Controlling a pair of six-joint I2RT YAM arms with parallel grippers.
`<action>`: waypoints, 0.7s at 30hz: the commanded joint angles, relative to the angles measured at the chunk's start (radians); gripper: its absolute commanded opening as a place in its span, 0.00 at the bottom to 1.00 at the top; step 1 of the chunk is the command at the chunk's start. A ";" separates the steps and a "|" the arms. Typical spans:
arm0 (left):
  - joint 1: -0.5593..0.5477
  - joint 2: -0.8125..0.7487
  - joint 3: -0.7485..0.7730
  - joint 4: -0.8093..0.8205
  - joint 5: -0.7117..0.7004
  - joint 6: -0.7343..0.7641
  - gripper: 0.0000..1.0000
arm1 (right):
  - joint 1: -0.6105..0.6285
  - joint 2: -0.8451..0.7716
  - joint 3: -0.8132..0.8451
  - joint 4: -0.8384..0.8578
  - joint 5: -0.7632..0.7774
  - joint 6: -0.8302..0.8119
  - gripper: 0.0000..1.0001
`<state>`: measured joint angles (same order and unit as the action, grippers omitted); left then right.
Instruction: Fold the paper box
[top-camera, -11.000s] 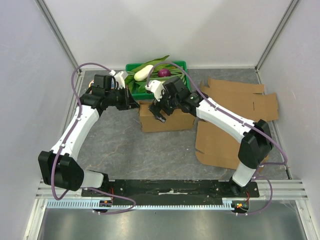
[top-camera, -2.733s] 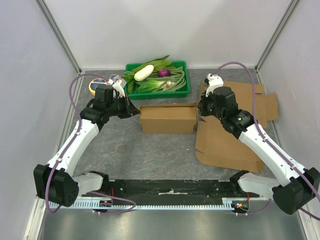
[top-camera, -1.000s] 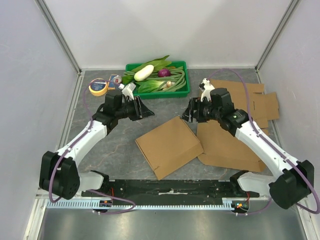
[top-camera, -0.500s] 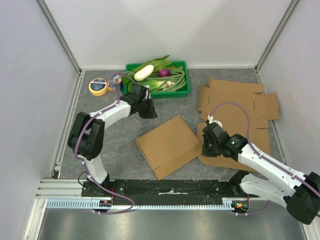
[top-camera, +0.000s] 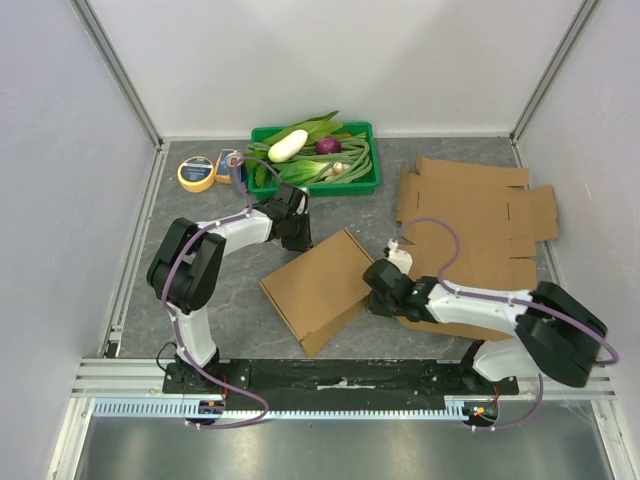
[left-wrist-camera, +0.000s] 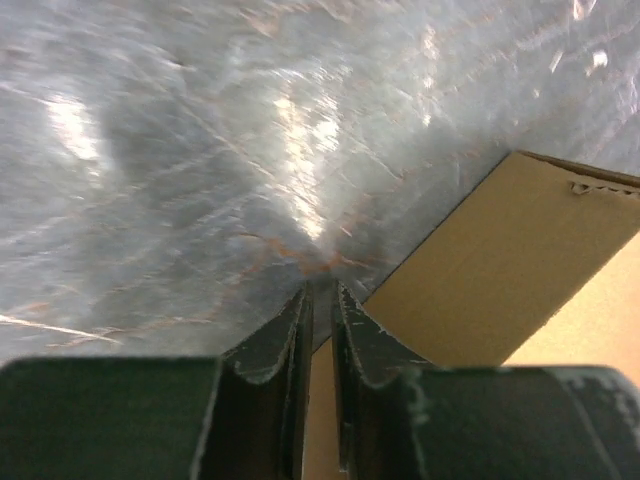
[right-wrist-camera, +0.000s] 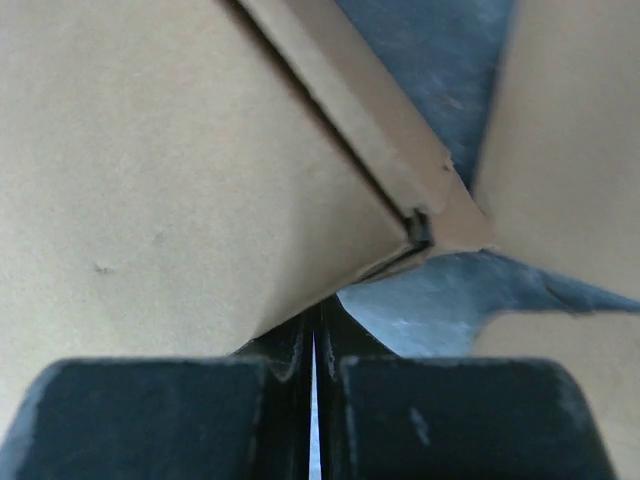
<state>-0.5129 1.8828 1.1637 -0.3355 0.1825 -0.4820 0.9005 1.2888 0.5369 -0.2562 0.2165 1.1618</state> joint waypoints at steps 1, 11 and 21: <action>-0.039 -0.048 -0.096 0.078 0.141 -0.017 0.20 | 0.054 0.164 0.182 0.372 0.129 0.013 0.00; 0.045 -0.187 -0.190 0.063 0.054 -0.027 0.31 | -0.009 0.110 0.207 0.121 0.135 -0.175 0.00; 0.108 -0.116 0.014 0.015 0.083 0.000 0.35 | -0.161 -0.106 0.192 -0.244 0.100 -0.279 0.00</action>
<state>-0.3920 1.7065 1.0615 -0.3103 0.2028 -0.4808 0.8406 1.2316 0.7193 -0.4274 0.2974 0.9596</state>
